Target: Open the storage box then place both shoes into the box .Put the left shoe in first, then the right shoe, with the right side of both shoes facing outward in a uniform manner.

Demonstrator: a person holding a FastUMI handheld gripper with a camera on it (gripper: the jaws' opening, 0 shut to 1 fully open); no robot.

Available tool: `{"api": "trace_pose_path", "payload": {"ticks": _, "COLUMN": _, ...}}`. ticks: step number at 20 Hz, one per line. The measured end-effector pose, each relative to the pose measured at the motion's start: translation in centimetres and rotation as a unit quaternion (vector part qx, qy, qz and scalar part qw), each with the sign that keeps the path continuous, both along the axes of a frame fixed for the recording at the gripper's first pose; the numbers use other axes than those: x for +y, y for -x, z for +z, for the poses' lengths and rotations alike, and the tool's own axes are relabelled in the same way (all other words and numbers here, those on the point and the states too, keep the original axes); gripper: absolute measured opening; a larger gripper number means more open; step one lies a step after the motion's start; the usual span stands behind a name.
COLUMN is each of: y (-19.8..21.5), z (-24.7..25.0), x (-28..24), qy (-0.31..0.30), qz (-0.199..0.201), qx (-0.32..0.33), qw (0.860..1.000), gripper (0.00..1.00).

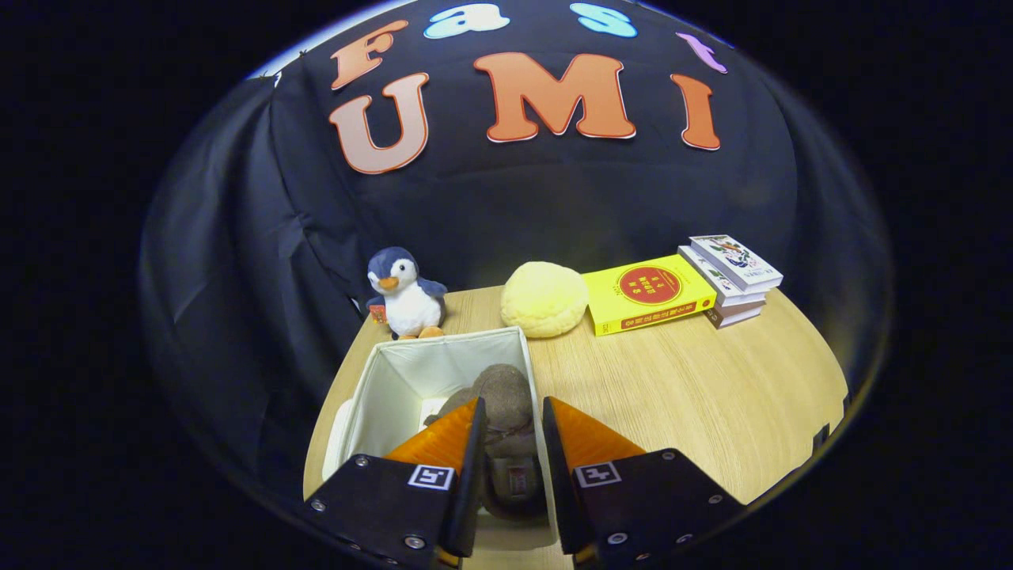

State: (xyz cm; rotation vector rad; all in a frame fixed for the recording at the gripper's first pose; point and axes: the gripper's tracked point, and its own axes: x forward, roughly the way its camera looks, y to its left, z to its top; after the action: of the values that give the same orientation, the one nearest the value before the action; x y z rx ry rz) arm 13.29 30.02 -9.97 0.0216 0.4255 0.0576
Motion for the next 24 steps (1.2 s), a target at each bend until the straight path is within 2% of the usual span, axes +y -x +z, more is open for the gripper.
{"api": "trace_pose_path", "payload": {"ticks": 3, "y": 1.0, "z": 3.5, "x": -0.4, "qy": 0.002, "qz": 0.006, "qx": -0.034, "qw": 0.999, "gripper": 0.48}}
{"api": "trace_pose_path", "payload": {"ticks": 5, "y": 1.9, "z": 6.3, "x": -1.1, "qy": 0.011, "qz": 0.008, "qx": -0.063, "qw": 0.998, "gripper": 0.61}}
{"api": "trace_pose_path", "payload": {"ticks": 8, "y": 3.6, "z": 10.4, "x": -2.1, "qy": 0.023, "qz": 0.004, "qx": -0.109, "qw": 0.994, "gripper": 0.88}}
{"api": "trace_pose_path", "payload": {"ticks": 10, "y": 5.0, "z": 12.8, "x": -2.6, "qy": 0.032, "qz": 0.006, "qx": -0.139, "qw": 0.99, "gripper": 0.97}}
{"api": "trace_pose_path", "payload": {"ticks": 16, "y": 9.8, "z": 18.0, "x": -4.0, "qy": 0.043, "qz": 0.011, "qx": -0.211, "qw": 0.977, "gripper": 0.97}}
{"api": "trace_pose_path", "payload": {"ticks": 24, "y": 13.2, "z": 19.2, "x": -5.8, "qy": 0.058, "qz": 0.003, "qx": -0.251, "qw": 0.966, "gripper": 0.97}}
